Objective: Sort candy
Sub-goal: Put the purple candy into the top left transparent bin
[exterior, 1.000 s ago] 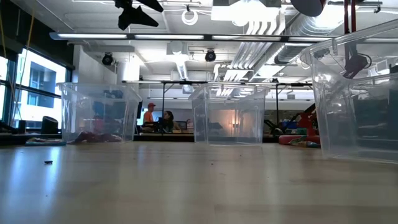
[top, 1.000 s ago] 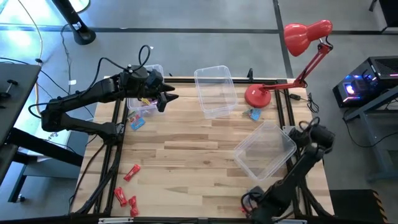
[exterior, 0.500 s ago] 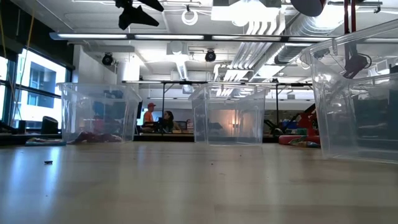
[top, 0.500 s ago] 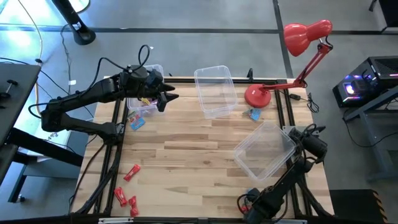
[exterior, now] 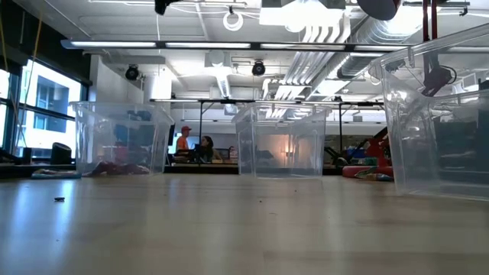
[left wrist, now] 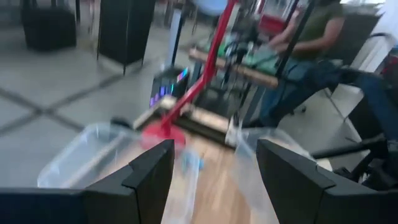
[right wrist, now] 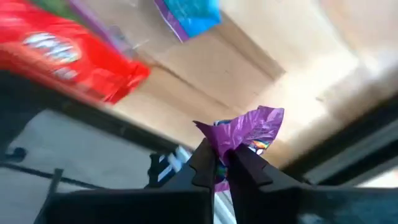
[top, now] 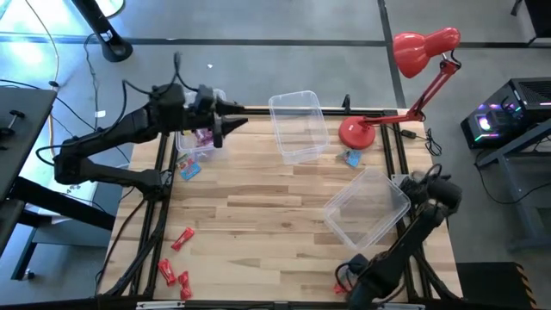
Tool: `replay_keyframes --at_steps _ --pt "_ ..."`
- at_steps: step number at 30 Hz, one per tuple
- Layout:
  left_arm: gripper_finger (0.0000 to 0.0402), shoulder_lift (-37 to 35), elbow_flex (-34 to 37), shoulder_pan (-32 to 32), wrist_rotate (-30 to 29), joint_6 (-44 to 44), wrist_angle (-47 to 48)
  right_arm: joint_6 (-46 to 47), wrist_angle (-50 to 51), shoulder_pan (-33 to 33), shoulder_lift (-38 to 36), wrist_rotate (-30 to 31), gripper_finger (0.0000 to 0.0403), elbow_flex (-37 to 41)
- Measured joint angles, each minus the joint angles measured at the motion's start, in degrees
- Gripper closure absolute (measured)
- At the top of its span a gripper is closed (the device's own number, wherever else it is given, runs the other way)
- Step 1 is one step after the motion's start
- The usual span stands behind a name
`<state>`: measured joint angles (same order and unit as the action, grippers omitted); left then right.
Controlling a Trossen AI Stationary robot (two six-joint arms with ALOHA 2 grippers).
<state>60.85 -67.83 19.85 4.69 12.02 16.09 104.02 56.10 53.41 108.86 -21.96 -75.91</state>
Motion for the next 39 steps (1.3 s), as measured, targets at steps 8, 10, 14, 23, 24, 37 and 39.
replay_keyframes --at_steps 8,10,14,23,24,37,39 --pt "0.0179 -3.0 0.0 0.0 -0.2 -6.1 -3.9 -3.6 0.2 -0.5 -17.1 10.2 0.0398 -0.1" --pt "0.0179 -3.5 0.0 0.0 -0.3 -6.2 -3.8 -5.2 -1.0 -1.0 -21.5 14.0 0.0398 -0.1" --pt "0.0179 -3.7 0.0 0.0 -0.3 -6.1 -3.4 -10.3 -1.5 -3.3 -28.0 18.1 0.0400 -0.2" --pt "0.0179 -2.6 0.0 -1.4 3.4 1.8 -3.3 -43.0 -7.6 -21.9 -32.5 31.2 0.0402 -0.2" --pt "0.0179 -2.0 0.0 -2.0 4.7 2.9 -4.0 -48.3 -9.9 -25.1 -32.6 31.8 0.0402 -0.2" --pt "0.0179 7.1 0.0 -8.1 19.4 16.4 -31.6 -83.6 -56.5 -51.0 -32.7 7.1 0.0403 -0.2" --pt "0.0179 8.4 0.0 -8.1 20.8 20.1 -36.0 -84.4 -61.4 -51.6 -32.7 4.1 0.0403 -0.2"
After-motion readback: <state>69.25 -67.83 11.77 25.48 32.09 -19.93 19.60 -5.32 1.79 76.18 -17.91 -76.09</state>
